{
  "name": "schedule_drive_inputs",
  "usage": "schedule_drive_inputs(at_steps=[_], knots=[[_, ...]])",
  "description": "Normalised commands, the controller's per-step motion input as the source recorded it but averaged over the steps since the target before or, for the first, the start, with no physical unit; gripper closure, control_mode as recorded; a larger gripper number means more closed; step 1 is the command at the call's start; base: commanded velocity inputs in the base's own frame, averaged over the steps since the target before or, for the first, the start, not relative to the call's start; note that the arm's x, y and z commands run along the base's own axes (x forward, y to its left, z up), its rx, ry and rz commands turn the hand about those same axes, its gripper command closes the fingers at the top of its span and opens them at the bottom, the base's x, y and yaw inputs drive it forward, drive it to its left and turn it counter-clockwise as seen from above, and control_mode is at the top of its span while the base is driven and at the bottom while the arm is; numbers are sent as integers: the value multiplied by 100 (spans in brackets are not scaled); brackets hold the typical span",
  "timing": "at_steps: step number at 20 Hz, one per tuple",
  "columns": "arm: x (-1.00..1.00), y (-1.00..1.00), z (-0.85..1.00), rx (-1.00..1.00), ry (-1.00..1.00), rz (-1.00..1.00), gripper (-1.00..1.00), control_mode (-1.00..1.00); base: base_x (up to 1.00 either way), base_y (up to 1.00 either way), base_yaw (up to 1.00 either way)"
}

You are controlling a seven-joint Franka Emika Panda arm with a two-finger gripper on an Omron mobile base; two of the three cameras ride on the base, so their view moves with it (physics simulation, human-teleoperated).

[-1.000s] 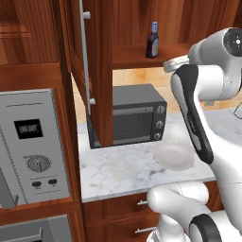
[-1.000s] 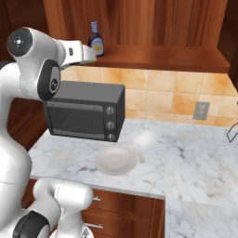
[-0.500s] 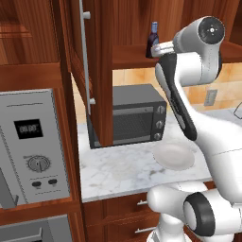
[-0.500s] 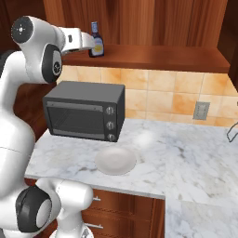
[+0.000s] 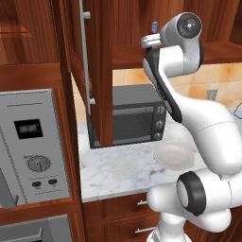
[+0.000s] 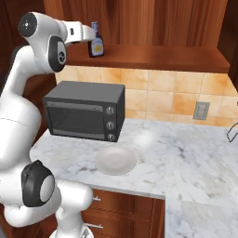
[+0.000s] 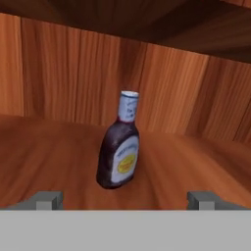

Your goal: Move the hot dog bun to the plate on the dining table and place the condiment next to that plate. Then navigate to the fridge and take the sausage and place it on the plate as well.

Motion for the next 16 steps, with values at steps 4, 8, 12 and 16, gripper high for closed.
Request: schedule_drive_inputs(at_steps=[4,8,12,16], knots=[[43,0,0,0,0,-7,-100,-100,0,0,0],[43,-5,2,0,0,-6,-100,-100,0,0,0],[52,0,5,1,1,-5,-100,-100,0,0,0],[45,0,0,1,1,-4,-100,-100,0,0,0]])
